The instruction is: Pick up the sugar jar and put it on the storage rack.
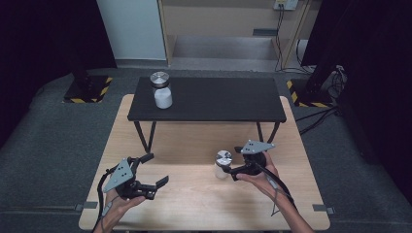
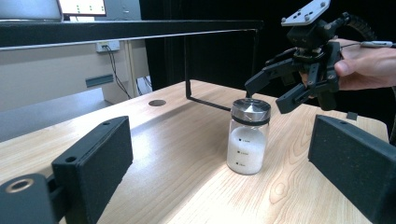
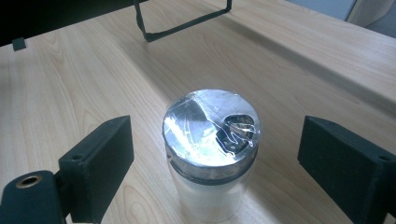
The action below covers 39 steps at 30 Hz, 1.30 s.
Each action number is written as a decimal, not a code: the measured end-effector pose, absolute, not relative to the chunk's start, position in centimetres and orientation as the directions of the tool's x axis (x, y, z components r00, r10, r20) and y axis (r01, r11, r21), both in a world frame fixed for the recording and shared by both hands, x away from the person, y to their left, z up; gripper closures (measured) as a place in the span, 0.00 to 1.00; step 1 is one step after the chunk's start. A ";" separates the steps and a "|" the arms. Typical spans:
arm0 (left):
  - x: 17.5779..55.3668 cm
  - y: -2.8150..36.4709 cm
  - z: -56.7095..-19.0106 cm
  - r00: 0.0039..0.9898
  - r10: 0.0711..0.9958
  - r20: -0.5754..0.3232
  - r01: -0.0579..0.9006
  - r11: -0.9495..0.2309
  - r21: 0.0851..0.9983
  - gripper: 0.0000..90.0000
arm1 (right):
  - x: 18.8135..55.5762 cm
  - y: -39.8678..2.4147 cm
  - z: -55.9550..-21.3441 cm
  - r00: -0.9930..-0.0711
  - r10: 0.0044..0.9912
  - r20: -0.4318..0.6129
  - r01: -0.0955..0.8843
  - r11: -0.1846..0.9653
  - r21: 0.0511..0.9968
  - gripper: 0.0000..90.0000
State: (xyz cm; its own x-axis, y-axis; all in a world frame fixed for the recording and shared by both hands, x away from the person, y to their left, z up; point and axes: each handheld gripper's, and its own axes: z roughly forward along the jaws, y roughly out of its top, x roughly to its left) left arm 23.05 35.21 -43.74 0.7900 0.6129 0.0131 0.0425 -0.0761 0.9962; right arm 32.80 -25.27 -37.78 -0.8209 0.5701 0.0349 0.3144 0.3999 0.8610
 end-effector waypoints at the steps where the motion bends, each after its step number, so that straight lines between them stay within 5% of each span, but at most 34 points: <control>1: 23.0 35.2 -43.7 0.790 0.613 0.013 0.043 -0.076 0.996 0.06 | 32.9 -25.2 -37.9 -0.821 0.570 0.034 0.315 0.401 0.860 0.13; 14: 23.0 35.2 -43.7 0.789 0.614 0.016 0.043 -0.080 0.996 0.06 | 34.1 -23.2 -38.6 -0.834 0.551 0.023 0.314 0.440 0.841 0.21; 20: 23.1 35.2 -43.7 0.790 0.613 0.017 0.044 -0.083 0.996 0.06 | 34.0 -22.7 -38.7 -0.826 0.563 0.002 0.310 0.452 0.837 0.38; 39: 23.1 35.2 -43.7 0.791 0.611 0.017 0.042 -0.083 0.996 0.06 | 33.2 -22.9 -36.7 -0.841 0.541 -0.029 0.283 0.484 0.828 0.39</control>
